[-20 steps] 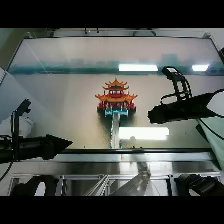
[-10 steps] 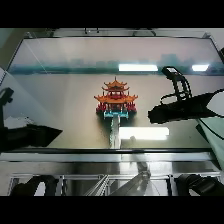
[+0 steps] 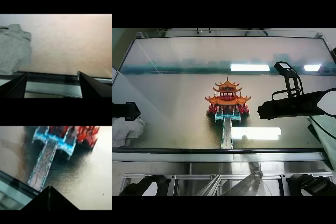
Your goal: Fold the shirts.
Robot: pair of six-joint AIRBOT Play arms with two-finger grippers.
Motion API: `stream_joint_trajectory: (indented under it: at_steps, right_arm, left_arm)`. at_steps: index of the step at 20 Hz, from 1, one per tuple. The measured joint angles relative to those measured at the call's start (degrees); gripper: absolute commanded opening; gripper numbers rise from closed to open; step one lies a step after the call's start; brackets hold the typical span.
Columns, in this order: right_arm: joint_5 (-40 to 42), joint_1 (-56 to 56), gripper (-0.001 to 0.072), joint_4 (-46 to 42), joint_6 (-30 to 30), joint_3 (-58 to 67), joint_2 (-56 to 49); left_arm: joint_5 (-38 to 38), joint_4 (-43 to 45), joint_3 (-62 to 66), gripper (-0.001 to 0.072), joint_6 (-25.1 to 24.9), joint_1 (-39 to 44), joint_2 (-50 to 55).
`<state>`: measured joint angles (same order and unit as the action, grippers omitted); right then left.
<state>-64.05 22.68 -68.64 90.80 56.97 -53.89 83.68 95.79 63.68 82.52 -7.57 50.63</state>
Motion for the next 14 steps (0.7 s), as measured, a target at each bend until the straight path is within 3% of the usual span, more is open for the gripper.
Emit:
stream_joint_trajectory:
  at_steps: [4, 9, 10, 11, 12, 14]
  right_arm:
    - [2.97, 0.00, 0.0018, 1.14, 0.00, 0.00, -1.95]
    - [6.14, 0.00, 0.0026, 1.68, -0.02, 0.00, -6.40]
    - [6.40, 0.00, 0.0076, 1.68, 0.00, 0.00, -7.34]
    - [6.71, 0.00, 0.0338, 1.70, 0.00, 0.00, -8.33]
    - [6.86, 0.00, 0.0544, 1.75, -0.02, 0.00, -9.18]
    - [7.02, 0.00, 0.0563, 2.32, -0.02, 0.00, -10.69]
  left_arm:
    - [-1.86, 5.73, 1.14, 0.0711, 0.63, -6.25, 9.53]
    - [-4.61, 1.99, 1.51, 0.0713, 0.52, -21.33, 21.20]
    - [-4.96, 1.29, 1.51, 0.0713, 0.07, -23.91, 23.41]
    - [-5.29, 1.16, 1.51, 0.0714, -0.48, -25.97, 25.42]
    - [-5.79, 0.76, 1.51, 0.0713, -1.05, -27.78, 27.52]
    - [-6.51, -0.11, 1.51, 0.0713, -1.81, -30.01, 31.08]
